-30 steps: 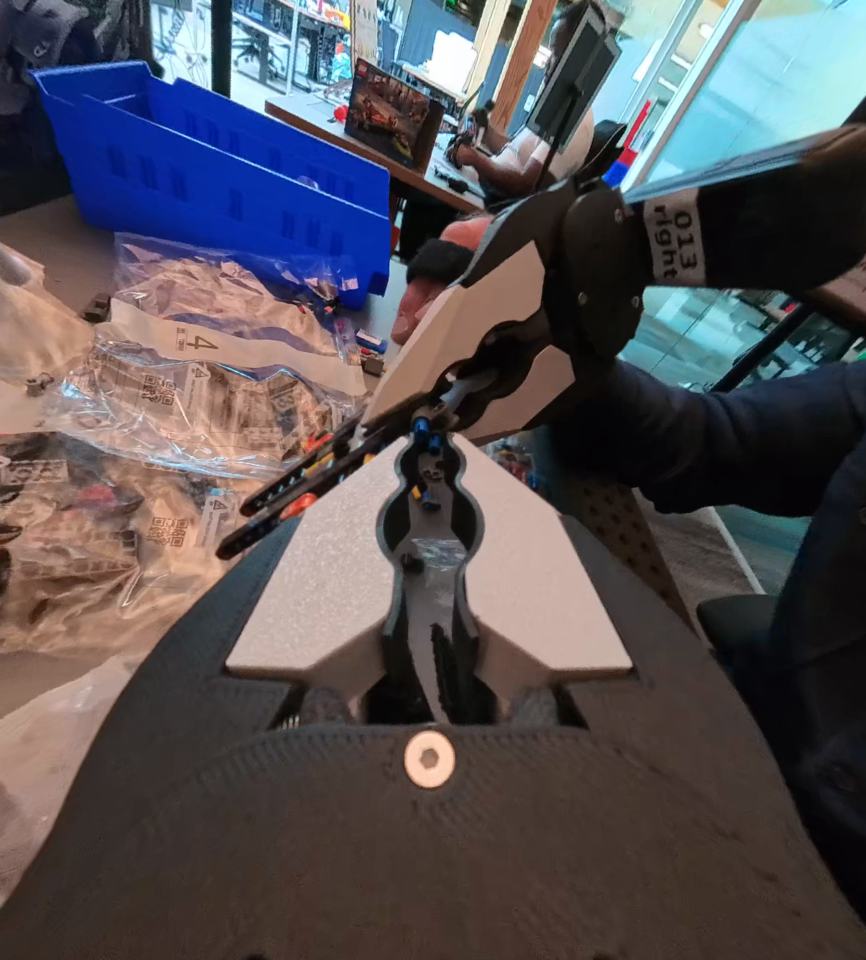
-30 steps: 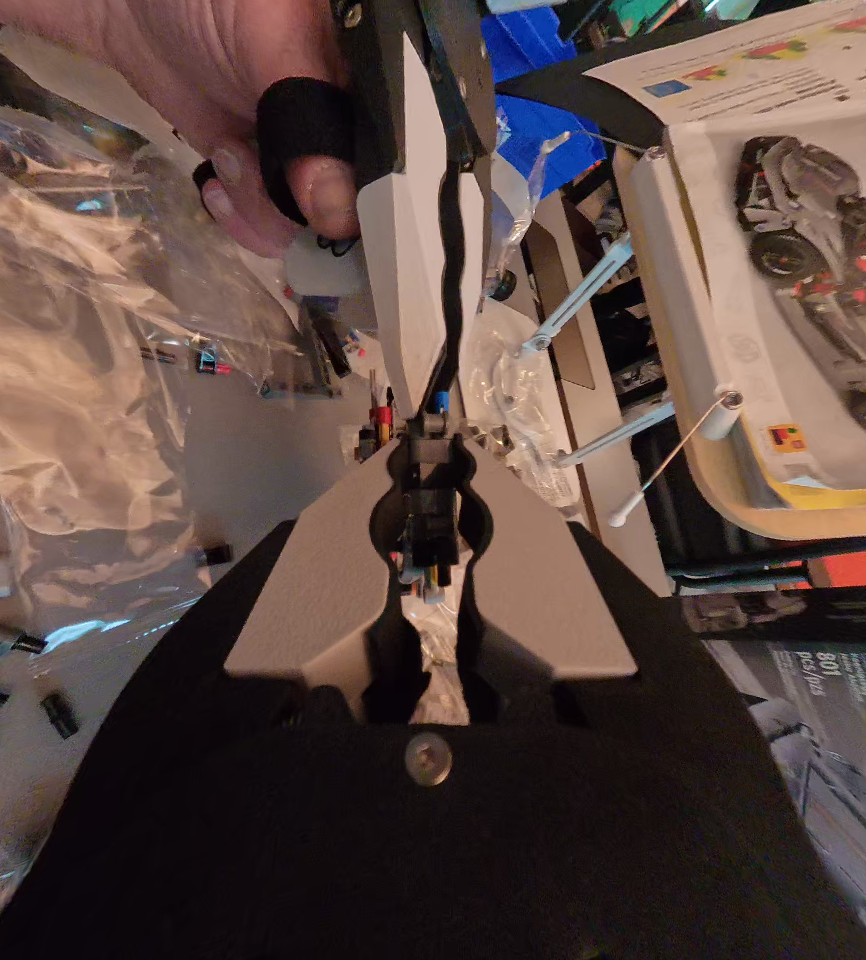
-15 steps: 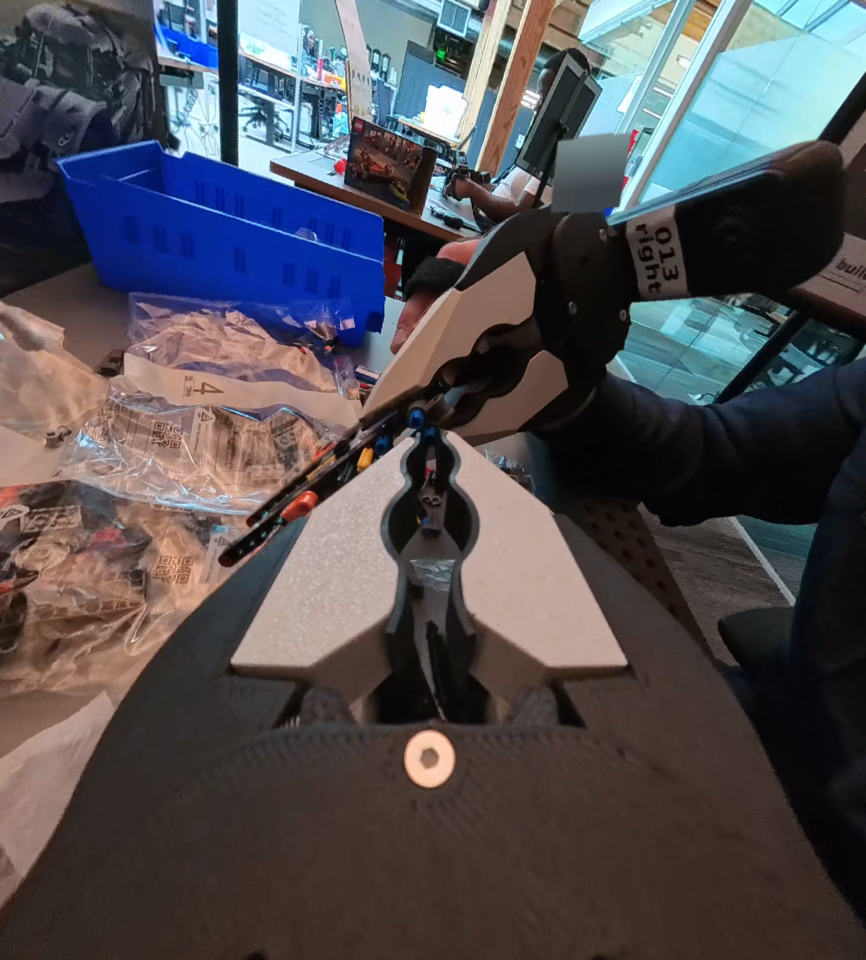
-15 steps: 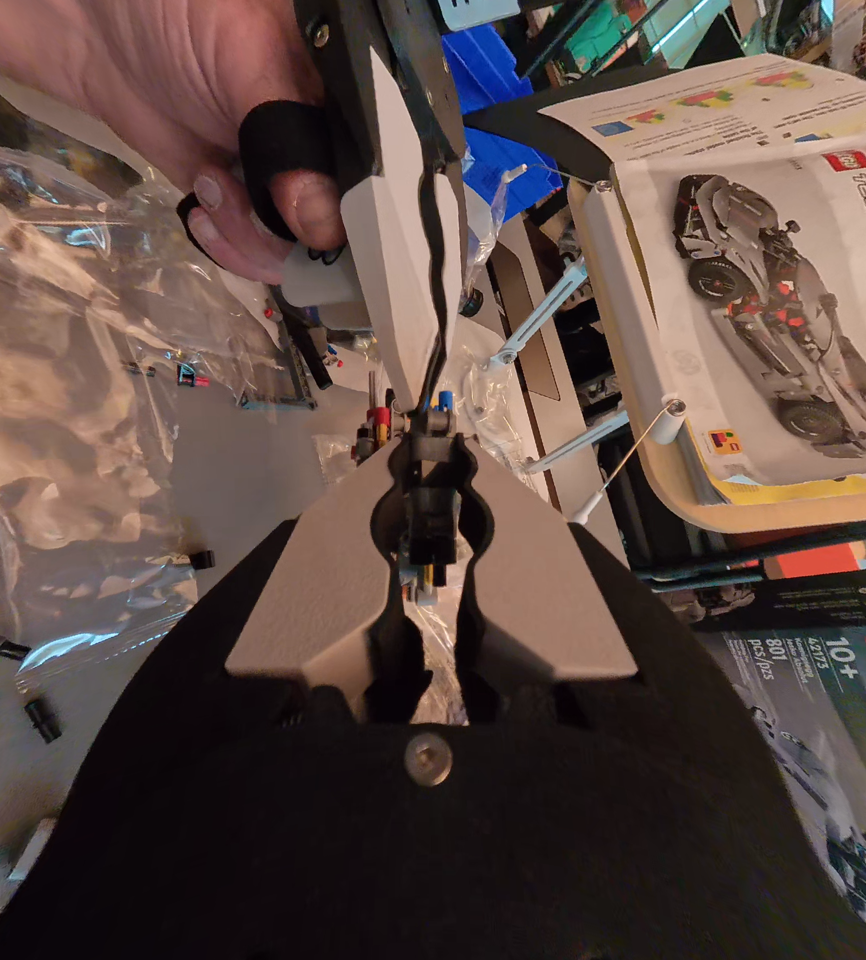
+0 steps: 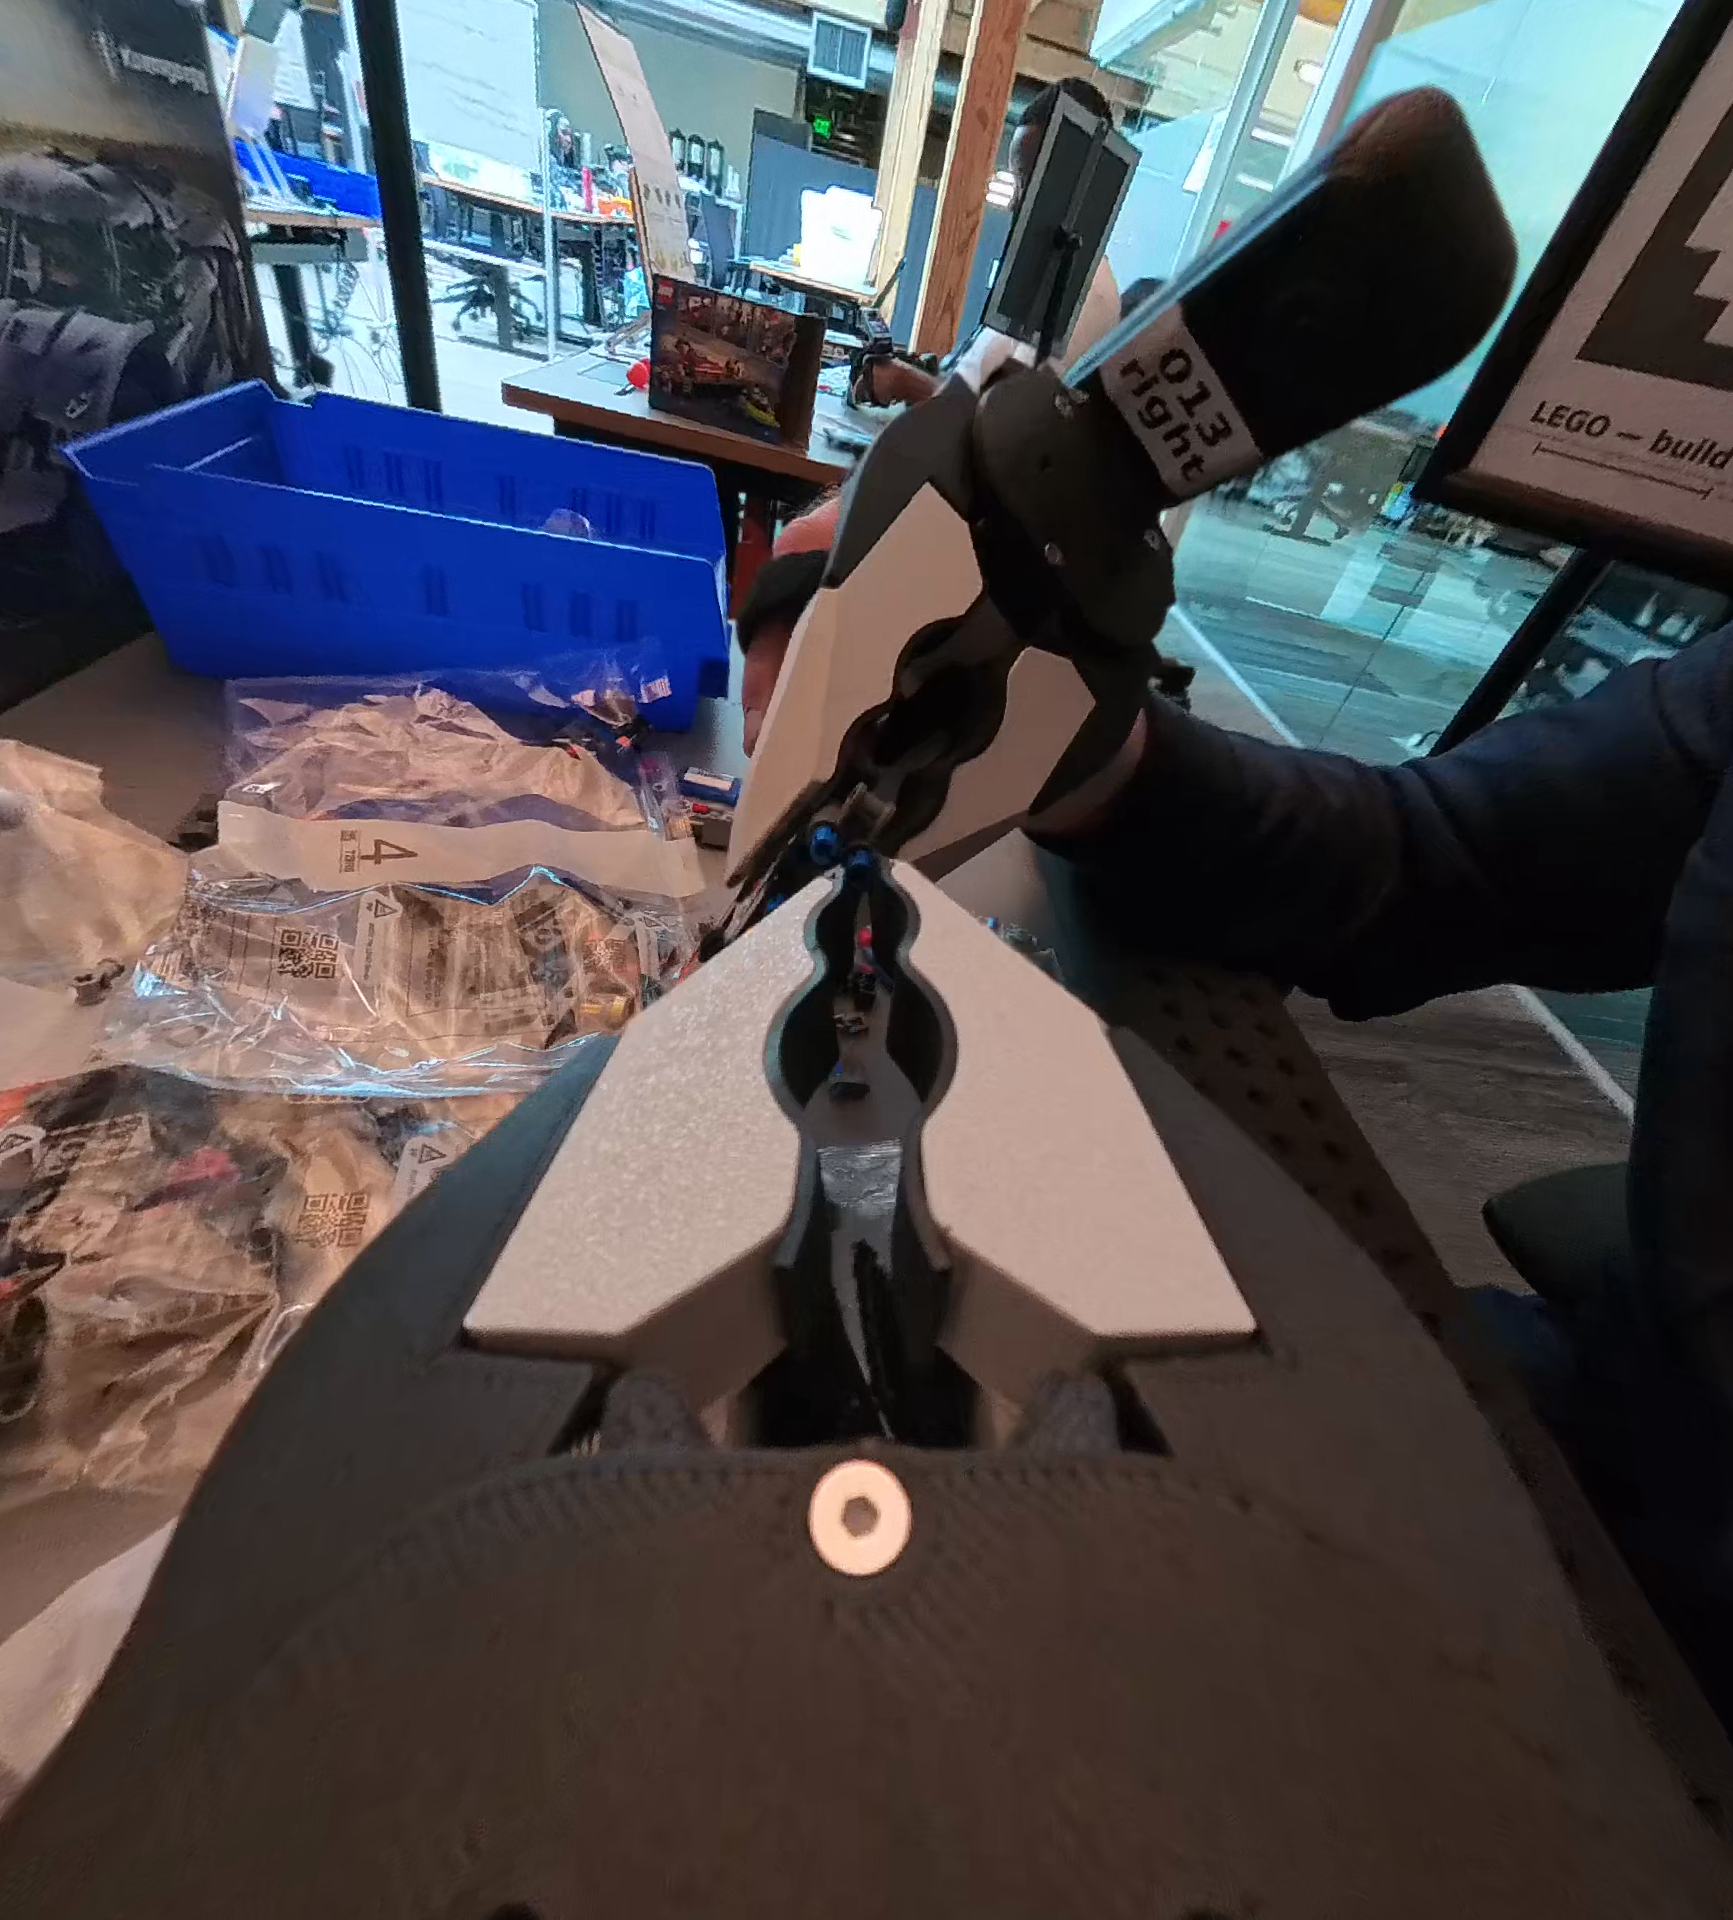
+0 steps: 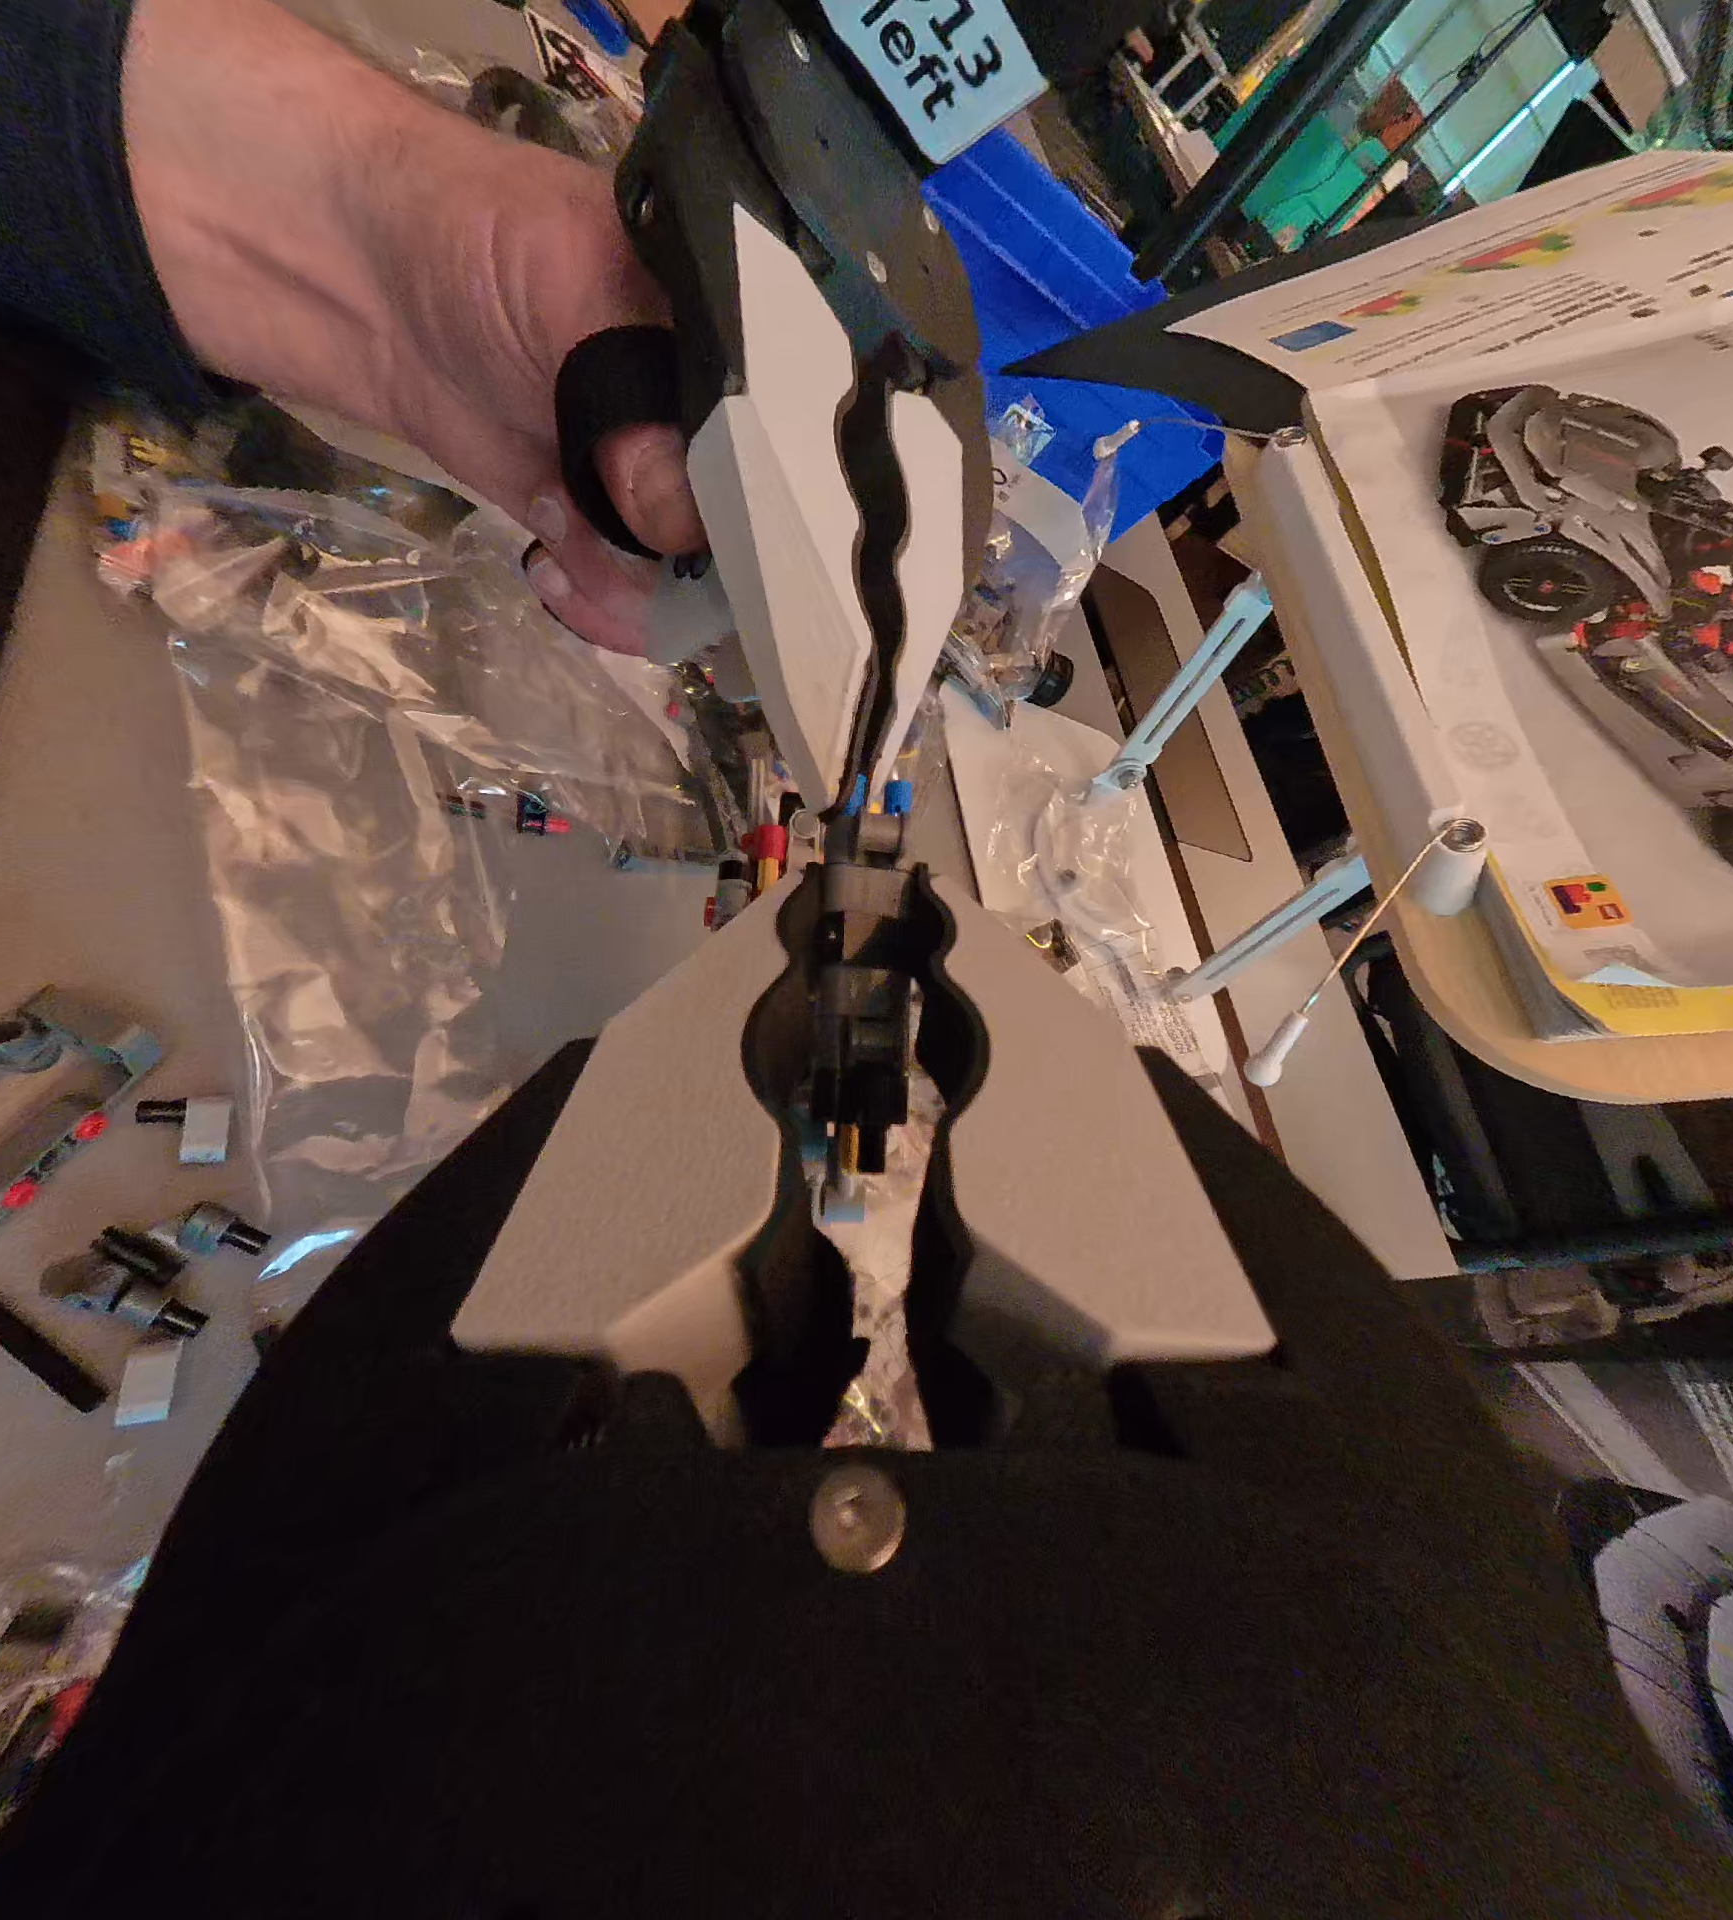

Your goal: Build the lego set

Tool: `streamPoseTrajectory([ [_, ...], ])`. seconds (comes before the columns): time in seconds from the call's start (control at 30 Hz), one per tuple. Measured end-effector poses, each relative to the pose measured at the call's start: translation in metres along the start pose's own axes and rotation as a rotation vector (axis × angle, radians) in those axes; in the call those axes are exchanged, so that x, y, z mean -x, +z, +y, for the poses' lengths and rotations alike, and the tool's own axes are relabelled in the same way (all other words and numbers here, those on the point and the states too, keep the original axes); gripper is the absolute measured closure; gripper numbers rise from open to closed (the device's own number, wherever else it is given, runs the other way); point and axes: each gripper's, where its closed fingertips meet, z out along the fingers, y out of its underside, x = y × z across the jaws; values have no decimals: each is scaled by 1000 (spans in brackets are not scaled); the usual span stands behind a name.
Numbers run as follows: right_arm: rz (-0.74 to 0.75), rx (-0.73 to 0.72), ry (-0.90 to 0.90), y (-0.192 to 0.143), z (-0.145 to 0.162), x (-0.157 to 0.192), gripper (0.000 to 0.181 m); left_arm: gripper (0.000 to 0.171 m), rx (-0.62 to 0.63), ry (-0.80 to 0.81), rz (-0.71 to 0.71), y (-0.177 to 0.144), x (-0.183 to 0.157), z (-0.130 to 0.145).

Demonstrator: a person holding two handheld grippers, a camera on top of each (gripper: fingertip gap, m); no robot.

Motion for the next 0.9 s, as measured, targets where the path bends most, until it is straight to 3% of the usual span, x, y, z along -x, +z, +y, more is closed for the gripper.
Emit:
streamPoseTrajectory([
  [0.33, -136, -60, 86, -6, -1, 13, 169, 171, 36, 103, 27, 0, -10, 4],
  [0.37, -134, -26, 95, -9, 9, 10, 170, 171, -17, 103, 25, -7, -10, -4],
  [0.43, -91, 14, 139, -20, 32, -2, 170, 171, -251, 75, -44, -57, 4, -45],
  [0.5, -122, -115, 178, -27, 7, -3, 170, 171, -183, 98, -54, -55, 3, -35],
  [0.6, -152, -36, 114, -12, 12, 14, 169, 171, -8, 152, -25, -19, -5, -6],
  [0.77, -194, -19, 117, -3, 13, 23, 169, 171, 38, 214, -62, -4, -3, 3],
  [0.9, -217, -19, 114, 2, 10, 30, 168, 157, 113, 243, -60, 5, -5, 17],
])
